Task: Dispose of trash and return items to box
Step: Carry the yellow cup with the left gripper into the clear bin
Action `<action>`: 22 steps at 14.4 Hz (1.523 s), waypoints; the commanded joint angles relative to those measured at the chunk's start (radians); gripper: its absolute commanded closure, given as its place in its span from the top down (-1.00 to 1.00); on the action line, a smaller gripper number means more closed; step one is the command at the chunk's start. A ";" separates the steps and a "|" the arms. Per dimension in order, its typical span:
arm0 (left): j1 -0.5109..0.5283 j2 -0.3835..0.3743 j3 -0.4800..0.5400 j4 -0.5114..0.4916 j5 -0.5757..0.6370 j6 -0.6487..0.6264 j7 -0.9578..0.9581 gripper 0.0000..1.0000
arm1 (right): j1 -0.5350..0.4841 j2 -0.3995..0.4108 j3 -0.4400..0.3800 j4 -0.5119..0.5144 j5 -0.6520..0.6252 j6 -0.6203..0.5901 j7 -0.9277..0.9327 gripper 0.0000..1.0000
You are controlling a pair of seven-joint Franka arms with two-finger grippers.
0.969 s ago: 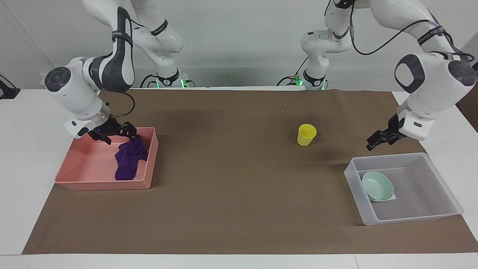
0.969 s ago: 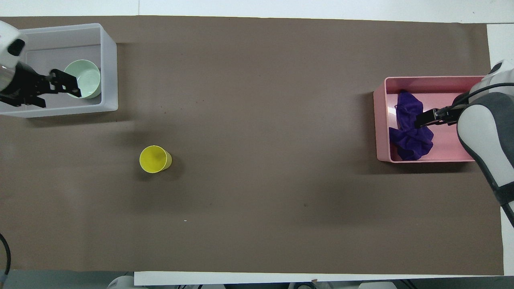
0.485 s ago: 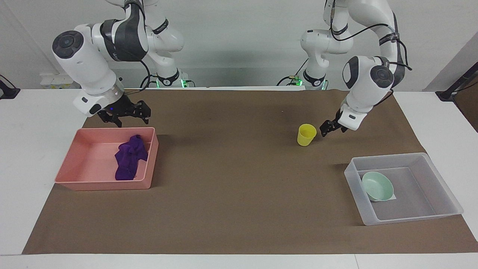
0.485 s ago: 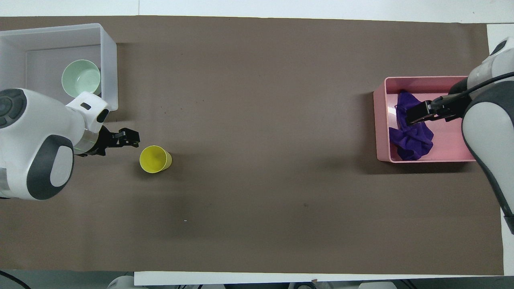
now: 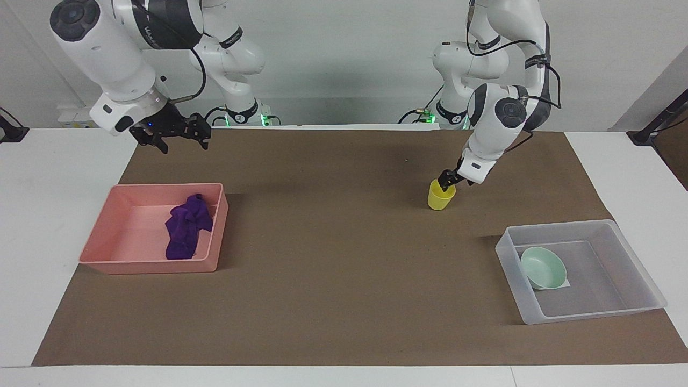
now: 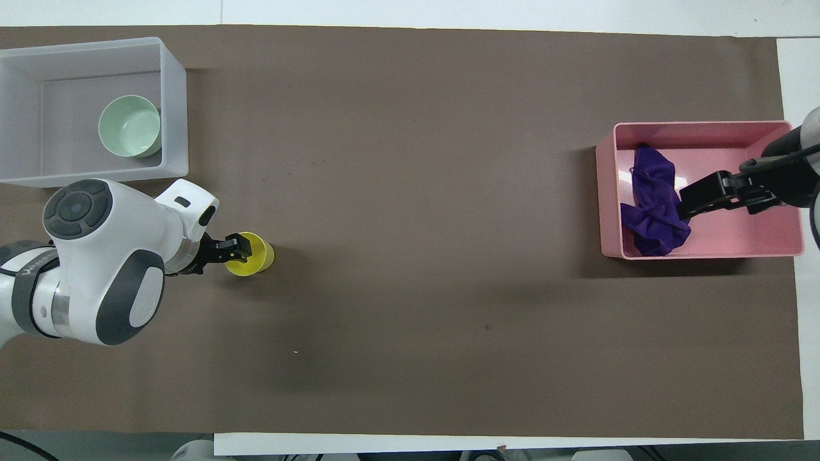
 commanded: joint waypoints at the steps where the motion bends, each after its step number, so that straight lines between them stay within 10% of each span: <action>1: -0.022 -0.023 0.015 -0.031 0.017 0.036 -0.037 -0.99 | -0.007 -0.025 0.012 -0.014 -0.010 -0.011 0.015 0.99; 9: -0.022 -0.018 0.015 -0.008 0.017 0.015 -0.038 -0.99 | -0.007 -0.027 0.014 -0.025 -0.010 0.004 0.004 0.99; 17: 0.178 0.231 0.024 0.704 0.017 -0.323 0.018 -1.00 | -0.006 -0.028 0.014 -0.034 -0.010 0.040 -0.011 0.99; 22: 0.333 0.321 0.027 0.735 -0.027 -0.237 0.066 -1.00 | -0.007 -0.036 0.014 -0.053 -0.011 0.046 -0.009 0.99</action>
